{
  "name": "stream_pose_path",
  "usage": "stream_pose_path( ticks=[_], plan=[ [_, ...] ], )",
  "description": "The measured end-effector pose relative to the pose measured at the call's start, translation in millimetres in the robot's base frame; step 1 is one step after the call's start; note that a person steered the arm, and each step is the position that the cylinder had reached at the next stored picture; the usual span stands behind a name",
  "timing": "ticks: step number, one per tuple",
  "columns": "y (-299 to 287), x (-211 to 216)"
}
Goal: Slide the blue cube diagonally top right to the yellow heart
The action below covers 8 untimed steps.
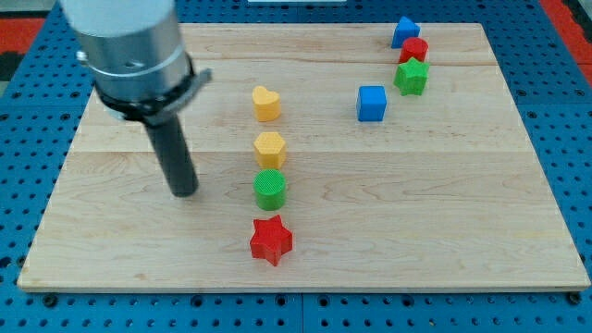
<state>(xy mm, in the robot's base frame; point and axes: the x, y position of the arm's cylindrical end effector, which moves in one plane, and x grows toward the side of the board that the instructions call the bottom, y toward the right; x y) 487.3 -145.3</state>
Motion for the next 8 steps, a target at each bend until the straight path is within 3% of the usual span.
stream_pose_path(
  ticks=[2,3,4,6,7,8],
  plan=[
    [17.3,-154.3],
    [79.8,-197.3],
    [199.7,-199.4],
    [267.5,-91.1],
    [328.8,-71.0],
    [272.4,-23.3]
  ],
)
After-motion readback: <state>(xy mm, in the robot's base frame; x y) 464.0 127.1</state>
